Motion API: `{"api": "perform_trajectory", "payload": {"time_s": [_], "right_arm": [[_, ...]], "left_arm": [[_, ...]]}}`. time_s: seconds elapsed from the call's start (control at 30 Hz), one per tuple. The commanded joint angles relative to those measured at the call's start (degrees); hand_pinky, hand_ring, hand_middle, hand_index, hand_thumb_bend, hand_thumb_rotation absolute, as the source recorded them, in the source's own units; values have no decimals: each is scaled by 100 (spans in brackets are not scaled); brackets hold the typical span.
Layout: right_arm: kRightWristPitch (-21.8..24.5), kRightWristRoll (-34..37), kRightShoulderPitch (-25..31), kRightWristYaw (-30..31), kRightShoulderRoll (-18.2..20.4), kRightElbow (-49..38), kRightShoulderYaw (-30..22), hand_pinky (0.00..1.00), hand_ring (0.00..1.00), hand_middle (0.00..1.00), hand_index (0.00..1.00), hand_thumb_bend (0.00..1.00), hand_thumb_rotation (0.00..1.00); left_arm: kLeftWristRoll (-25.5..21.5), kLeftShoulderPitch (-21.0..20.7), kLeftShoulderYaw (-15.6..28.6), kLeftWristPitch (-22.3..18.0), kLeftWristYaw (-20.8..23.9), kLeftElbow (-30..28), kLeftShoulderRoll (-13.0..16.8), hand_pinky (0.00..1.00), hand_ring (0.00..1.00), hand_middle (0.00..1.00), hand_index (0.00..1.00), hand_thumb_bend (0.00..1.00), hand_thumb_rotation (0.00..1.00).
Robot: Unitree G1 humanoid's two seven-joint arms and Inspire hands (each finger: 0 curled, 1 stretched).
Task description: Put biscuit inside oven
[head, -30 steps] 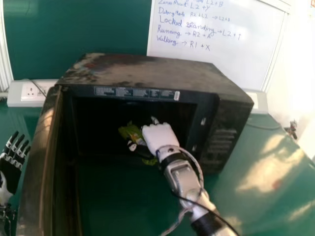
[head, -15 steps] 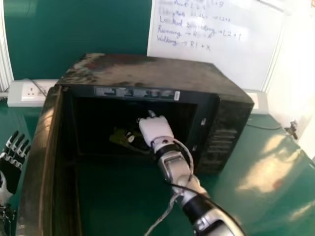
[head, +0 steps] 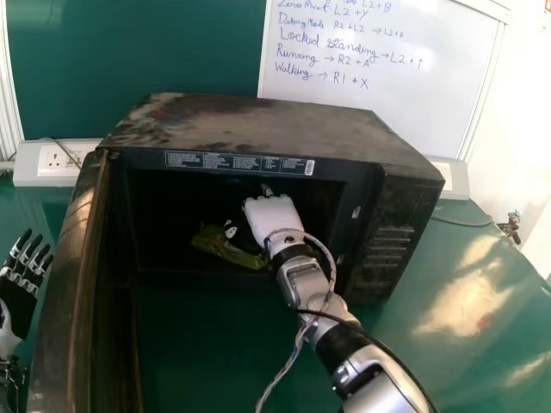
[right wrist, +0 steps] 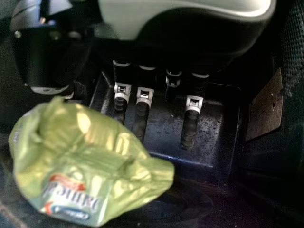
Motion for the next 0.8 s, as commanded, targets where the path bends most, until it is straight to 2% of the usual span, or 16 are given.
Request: {"api": "perform_trajectory", "payload": {"time_s": [0.0, 0.17, 0.23, 0.37, 0.7, 0.77], "right_arm": [[-28, 77, -191, -96, 79, 134, 65, 45, 48, 46, 54, 52, 0], [-38, 165, -241, -111, 58, 210, 144, 47, 49, 46, 55, 52, 0], [-42, 186, -254, -130, 53, 240, 162, 46, 48, 48, 50, 53, 0], [-48, 252, -319, -127, 69, 386, 186, 47, 49, 49, 49, 53, 0], [-122, 377, -418, -221, 116, 685, 279, 49, 50, 49, 49, 53, 0], [-157, 394, -422, -264, 124, 735, 286, 49, 51, 47, 53, 52, 0]], "left_arm": [[-6, 228, -51, -33, 39, 221, -323, 0, 66, 75, 93, 14, 6], [-32, 235, -51, 27, 73, 177, -335, 0, 66, 75, 94, 13, 7], [-36, 235, -54, 34, 69, 168, -334, 0, 66, 75, 93, 13, 6], [-25, 234, -55, 28, 58, 182, -319, 0, 67, 75, 93, 12, 6], [-29, 235, -67, 36, 33, 164, -337, 0, 65, 74, 92, 11, 2], [-14, 235, -71, 47, 56, 168, -328, 0, 66, 75, 93, 11, 2]]}}
